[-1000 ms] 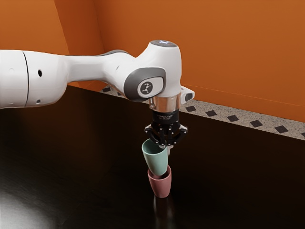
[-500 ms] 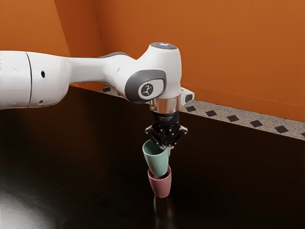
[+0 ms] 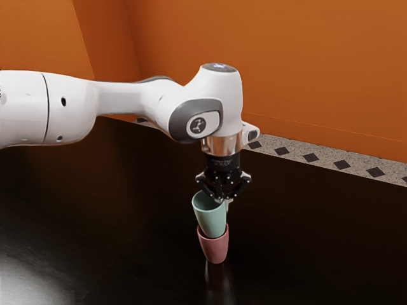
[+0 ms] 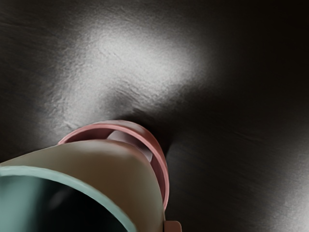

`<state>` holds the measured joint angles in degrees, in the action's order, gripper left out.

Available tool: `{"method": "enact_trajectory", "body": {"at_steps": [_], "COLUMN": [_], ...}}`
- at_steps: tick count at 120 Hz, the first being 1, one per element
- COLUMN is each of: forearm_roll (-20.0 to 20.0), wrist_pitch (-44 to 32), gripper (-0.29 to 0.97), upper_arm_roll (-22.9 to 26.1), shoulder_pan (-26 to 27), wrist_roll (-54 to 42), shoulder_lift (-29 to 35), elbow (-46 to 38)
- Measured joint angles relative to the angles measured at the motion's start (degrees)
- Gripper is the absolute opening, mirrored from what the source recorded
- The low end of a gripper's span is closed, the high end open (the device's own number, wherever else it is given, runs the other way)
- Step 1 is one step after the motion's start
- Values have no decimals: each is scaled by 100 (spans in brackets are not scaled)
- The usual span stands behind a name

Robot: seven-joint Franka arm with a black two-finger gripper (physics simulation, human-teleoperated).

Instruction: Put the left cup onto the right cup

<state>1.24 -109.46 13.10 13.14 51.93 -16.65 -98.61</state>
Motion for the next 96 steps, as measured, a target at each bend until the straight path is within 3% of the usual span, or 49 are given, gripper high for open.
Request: {"method": "enact_trajectory", "body": {"at_steps": [24, 40, 63, 96], "forearm_roll": [29, 50, 59, 65], "wrist_pitch": [-25, -32, -34, -11], "gripper": [30, 48, 60, 66], "upper_arm_roll": [0, -1, 0, -5], "shoulder_pan": [-5, -5, -5, -5], "wrist_roll": [-90, -143, -202, -259], "shoulder_lift": [9, 15, 19, 145], "elbow": [-14, -19, -24, -27]}}
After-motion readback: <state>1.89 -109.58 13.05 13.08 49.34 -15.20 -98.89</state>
